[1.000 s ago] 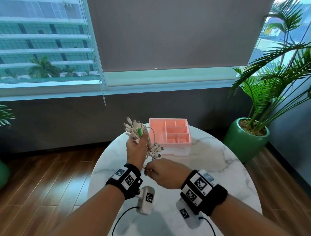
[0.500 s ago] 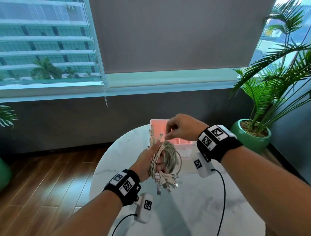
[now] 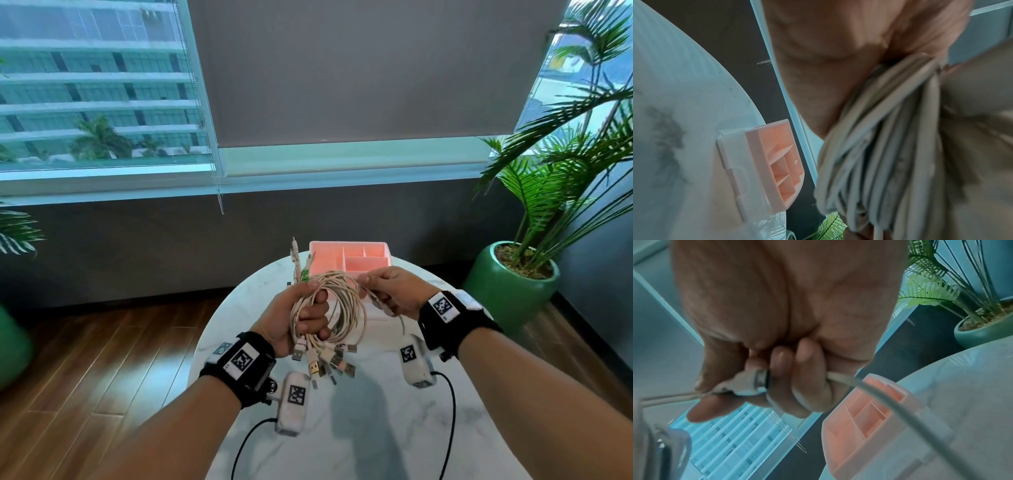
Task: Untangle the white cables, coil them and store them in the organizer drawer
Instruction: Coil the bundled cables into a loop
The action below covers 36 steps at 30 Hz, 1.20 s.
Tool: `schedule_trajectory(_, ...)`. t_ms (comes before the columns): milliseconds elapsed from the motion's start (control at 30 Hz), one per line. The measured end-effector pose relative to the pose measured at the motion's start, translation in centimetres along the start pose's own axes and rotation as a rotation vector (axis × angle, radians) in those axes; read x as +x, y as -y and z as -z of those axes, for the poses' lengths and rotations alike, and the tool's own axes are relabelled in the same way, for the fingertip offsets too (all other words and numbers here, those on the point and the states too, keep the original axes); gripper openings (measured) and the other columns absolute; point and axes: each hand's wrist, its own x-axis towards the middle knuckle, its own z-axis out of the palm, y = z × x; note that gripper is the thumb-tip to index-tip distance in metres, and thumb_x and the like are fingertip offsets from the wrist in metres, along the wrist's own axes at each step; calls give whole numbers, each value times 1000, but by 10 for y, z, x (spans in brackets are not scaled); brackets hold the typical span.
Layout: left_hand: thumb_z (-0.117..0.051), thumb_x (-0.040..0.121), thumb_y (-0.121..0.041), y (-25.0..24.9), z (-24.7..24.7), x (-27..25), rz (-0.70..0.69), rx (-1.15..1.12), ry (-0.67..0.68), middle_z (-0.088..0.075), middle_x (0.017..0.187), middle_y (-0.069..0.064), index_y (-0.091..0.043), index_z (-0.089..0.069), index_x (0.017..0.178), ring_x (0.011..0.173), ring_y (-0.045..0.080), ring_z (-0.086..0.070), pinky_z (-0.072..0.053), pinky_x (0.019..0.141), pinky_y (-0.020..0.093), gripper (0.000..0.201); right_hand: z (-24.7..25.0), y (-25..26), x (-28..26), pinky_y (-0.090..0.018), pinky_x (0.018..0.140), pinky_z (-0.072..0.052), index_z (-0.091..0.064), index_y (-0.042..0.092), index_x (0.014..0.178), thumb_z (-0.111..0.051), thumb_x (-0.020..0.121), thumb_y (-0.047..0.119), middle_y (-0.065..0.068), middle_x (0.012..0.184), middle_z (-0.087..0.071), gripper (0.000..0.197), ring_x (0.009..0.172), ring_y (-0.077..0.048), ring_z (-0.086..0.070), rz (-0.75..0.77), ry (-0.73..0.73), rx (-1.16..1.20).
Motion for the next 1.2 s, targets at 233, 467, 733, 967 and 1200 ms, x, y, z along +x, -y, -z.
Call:
schedule_trajectory(233,-46,96,-29,1,-12,6,-130,-204,-121,-33,48,-7,-13,-51,75,34,7,-33,-48,54,28,27,-21,-24,-5,-17,42,-19,-64,21,67,-59,94,33,-1,57,-36,29,44,-10,-23,-26,-53,245)
schedule_trajectory(467,-49,95,-32,-13,-11,15,-235,-276,-207,-32,49,-9,-16,-50,74,36,6,-33,-48,54,26,26,-42,-57,-9,-17,44,-19,-69,13,91,-46,104,16,-1,57,-33,27,46,-11,-22,-68,-167,382)
schedule_trajectory(733,-51,97,-31,-6,-12,19,-306,-209,-282,-34,48,-8,-17,-49,75,37,7,-35,-49,55,25,26,-76,-71,-14,-14,43,-18,-59,14,86,-42,105,10,2,51,-37,26,39,-9,-23,-45,-248,261)
schedule_trajectory(967,-58,101,-23,-4,-7,27,-416,-38,-572,-39,53,-2,-14,-50,76,41,12,-40,-40,53,27,27,-83,-69,-28,-20,42,-23,-69,14,90,-46,105,17,-2,54,-40,28,44,-14,-28,-9,-196,105)
schedule_trajectory(1200,-65,98,-21,6,-8,31,-523,171,-912,-53,53,1,-11,-56,77,43,15,-50,-43,43,25,25,-116,-50,-48,-20,59,-43,-66,9,100,-42,104,23,8,68,-58,29,58,-2,-54,113,-55,-596)
